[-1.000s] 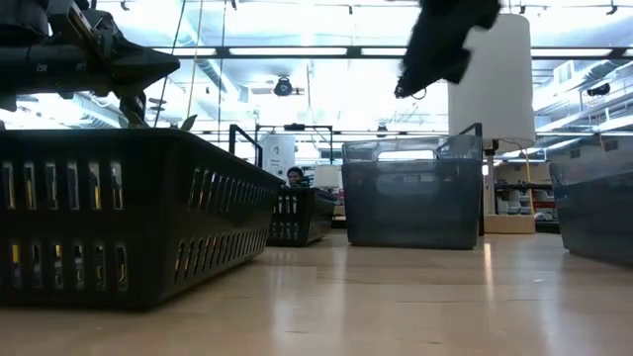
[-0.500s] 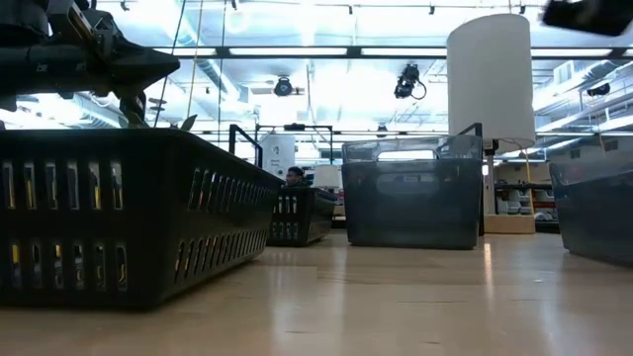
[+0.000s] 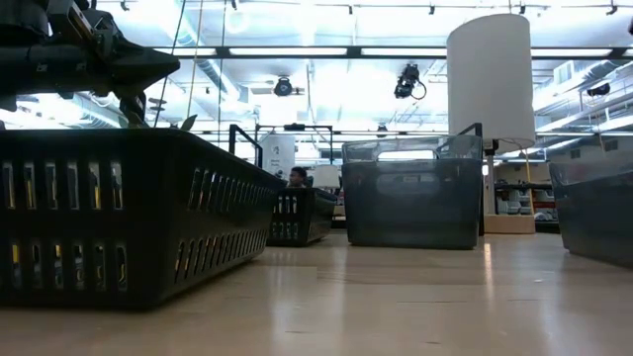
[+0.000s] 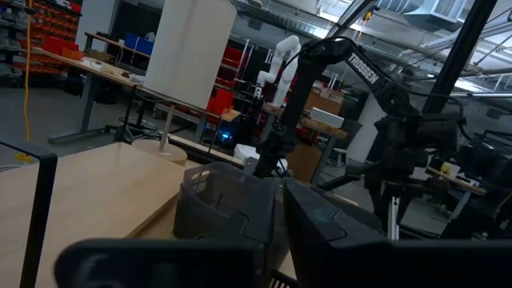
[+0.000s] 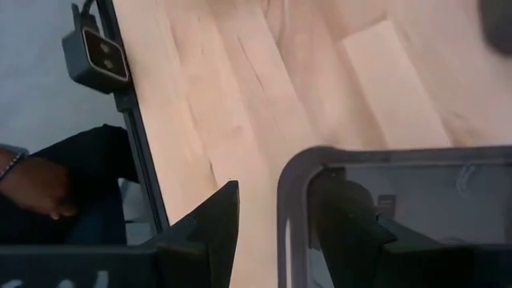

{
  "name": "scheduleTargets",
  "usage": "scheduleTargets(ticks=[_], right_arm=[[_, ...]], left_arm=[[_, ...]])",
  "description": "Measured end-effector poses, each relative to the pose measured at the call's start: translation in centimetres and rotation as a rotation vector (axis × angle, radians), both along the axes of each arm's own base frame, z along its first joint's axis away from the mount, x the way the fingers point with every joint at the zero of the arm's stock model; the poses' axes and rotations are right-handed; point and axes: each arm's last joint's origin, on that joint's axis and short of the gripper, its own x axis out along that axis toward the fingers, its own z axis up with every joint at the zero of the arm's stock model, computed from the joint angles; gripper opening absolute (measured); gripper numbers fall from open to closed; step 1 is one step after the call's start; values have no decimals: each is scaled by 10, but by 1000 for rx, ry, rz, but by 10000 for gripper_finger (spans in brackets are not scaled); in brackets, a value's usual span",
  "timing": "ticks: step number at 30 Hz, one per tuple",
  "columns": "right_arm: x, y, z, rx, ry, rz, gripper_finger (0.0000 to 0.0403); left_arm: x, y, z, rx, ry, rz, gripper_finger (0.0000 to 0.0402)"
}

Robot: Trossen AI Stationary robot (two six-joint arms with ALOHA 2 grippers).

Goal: Stack baskets on shelf by color
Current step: Stack the right transparent black bin on the transparent black bin

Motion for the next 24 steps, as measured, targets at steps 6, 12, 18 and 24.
scheduleTargets(ticks=[6,12,18,24], right_arm=[[-2,-2,-14,33,12,-24,162],[1,4,-44,6,113,-1,162],[4,5,-72,4,282,6,162],[6,3,-78,11,343,6,150]], left_arm=[[0,0,0,0,0,0,30],[0,0,0,0,0,0,38],[0,0,0,0,0,0,35],[0,0,0,0,0,0,30]])
